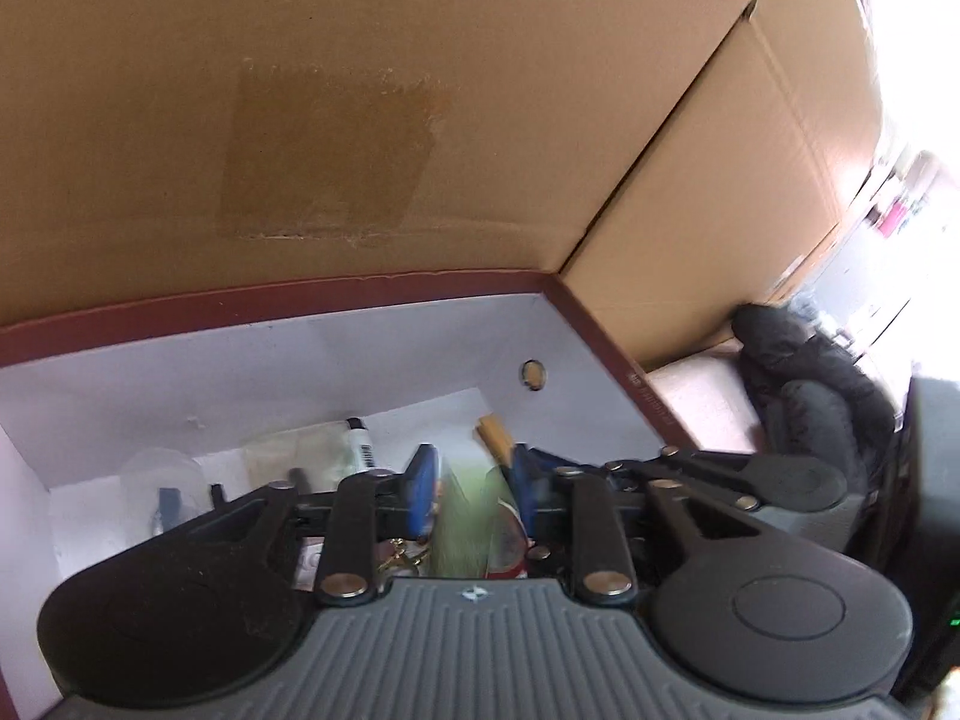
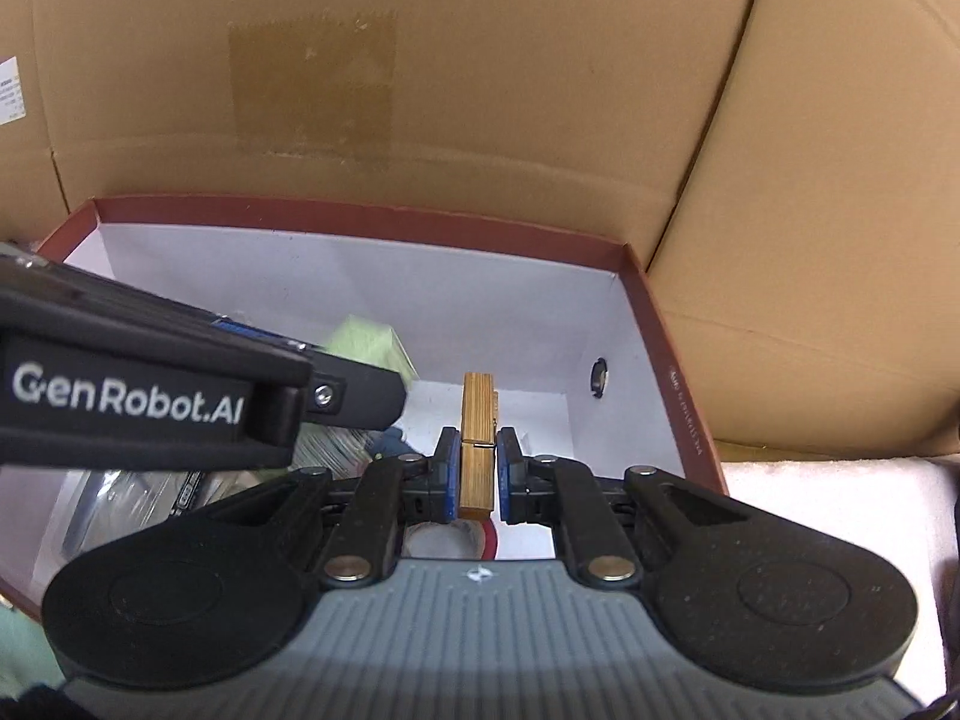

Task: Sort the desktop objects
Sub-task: 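Carry clothespin and green-gold box into the maroon box and open both tools, then move both tools back toward the pile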

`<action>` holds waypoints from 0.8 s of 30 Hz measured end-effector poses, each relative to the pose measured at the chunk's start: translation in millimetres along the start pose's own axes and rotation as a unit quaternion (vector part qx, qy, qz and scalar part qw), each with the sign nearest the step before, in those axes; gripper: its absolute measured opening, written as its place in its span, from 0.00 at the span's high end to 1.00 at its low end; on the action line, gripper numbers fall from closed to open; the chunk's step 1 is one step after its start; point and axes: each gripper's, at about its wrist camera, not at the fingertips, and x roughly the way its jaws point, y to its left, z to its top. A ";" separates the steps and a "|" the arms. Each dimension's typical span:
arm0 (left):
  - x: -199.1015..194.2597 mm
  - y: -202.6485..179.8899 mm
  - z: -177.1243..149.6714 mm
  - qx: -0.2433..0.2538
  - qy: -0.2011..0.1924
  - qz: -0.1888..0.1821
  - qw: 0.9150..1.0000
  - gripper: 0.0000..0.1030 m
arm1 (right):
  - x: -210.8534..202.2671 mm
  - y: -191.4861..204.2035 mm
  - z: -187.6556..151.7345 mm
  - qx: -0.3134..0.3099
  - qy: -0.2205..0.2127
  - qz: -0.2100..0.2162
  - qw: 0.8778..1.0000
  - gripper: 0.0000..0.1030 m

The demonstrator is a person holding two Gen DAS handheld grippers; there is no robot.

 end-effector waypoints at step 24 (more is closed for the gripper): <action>-77.2 -28.0 -21.4 0.030 -0.068 0.009 0.997 0.04 | -75.2 15.9 -8.1 0.032 -0.094 0.009 0.995 0.04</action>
